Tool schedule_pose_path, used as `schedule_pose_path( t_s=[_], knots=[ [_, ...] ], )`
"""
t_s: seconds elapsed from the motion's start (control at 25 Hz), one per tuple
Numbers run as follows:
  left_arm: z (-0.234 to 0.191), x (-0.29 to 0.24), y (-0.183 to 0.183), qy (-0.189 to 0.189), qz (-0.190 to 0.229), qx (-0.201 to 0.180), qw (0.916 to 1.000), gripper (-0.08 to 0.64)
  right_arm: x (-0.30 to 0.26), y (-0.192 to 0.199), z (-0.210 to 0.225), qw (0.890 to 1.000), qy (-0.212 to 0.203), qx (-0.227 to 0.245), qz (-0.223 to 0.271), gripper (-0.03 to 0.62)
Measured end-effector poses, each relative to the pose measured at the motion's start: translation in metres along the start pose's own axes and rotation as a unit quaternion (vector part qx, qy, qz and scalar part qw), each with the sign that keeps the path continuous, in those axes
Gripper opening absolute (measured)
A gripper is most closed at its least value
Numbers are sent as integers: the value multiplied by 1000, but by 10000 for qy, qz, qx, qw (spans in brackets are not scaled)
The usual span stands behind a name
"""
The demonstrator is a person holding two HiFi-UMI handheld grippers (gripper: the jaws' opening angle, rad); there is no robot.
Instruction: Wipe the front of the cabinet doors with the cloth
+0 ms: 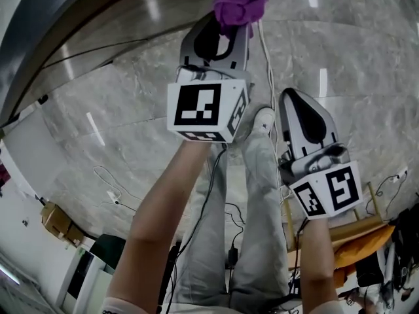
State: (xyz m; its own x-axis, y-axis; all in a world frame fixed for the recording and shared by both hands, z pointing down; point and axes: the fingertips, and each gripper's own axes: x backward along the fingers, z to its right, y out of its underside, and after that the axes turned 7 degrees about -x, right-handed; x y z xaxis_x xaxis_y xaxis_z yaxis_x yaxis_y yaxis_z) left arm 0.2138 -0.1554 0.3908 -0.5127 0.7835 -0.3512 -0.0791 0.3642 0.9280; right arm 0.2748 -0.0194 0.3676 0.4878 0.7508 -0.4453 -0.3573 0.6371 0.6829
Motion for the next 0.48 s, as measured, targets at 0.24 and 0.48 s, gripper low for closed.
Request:
schedule_pose_path(
  t_s=[0.24,0.48],
  knots=[
    [-3,-12,5,-131,-110,41,9998,107,10,2,24,9999,99,-19,-53,28],
    [-50,15,16,-379,-218,-19,9990,107,16,17,22,9995,271,34,-138,28]
  ],
)
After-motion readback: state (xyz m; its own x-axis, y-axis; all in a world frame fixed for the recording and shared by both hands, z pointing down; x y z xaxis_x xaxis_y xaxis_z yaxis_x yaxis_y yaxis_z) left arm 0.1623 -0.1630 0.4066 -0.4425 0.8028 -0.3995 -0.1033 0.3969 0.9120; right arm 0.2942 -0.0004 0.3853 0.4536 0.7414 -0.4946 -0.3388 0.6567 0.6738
